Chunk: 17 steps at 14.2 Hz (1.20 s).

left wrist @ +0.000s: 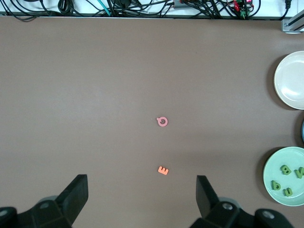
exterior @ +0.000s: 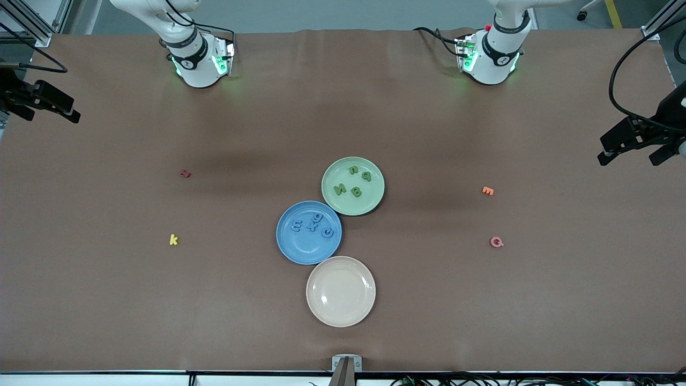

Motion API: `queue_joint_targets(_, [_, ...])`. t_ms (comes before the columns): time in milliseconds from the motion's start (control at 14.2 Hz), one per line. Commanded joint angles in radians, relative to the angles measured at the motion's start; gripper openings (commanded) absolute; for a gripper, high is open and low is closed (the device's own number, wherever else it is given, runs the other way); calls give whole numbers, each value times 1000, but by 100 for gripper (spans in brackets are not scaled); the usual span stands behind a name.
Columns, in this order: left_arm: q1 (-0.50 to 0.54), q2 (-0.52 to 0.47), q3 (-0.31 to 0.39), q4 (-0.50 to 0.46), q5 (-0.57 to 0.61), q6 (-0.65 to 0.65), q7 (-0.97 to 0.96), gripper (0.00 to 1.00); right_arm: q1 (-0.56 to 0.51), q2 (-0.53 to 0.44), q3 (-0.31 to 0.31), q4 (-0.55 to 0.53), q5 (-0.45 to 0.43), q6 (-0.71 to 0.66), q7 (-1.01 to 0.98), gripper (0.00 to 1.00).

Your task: Sort letters by color into matching plates

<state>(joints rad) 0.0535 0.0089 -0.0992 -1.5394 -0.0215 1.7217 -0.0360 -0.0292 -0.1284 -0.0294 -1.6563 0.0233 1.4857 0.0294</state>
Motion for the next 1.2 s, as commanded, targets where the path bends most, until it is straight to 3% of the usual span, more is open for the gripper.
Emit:
queue_joint_targets(0, [6,8,-5,27,3,-25,21,100,-15,13,11,27,4,-12,-3,100])
queue_joint_targets(1129, [6,6,-7,28,3,-25,21,100,-15,13,11,29,-11,11,-54,100])
